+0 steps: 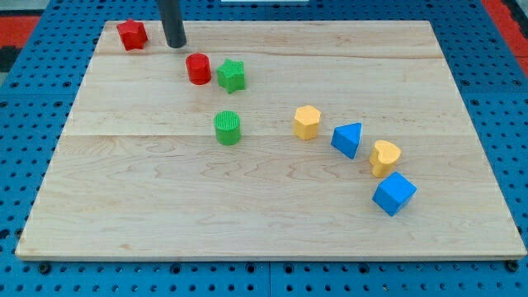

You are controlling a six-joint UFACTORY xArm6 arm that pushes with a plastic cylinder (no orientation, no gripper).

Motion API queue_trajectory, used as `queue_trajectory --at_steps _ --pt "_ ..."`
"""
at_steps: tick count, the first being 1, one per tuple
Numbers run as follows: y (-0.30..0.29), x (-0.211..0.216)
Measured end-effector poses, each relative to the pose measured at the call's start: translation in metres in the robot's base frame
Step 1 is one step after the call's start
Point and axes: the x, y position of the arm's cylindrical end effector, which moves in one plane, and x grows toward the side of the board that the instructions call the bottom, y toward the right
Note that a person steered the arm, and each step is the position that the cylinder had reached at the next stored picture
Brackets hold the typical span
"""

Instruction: Move the red blocks away from the green star

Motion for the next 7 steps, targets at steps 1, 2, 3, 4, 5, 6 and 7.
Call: queue_trajectory --at_steps 1,2,3,4,5,6,7 --pt "0.045 0.026" --pt "0.057 0.046" --pt "0.068 0.065" --pt "0.083 0.095" --pt "0.076 0.097" --pt "0.033 0.07" --pt "-0.029 0.053"
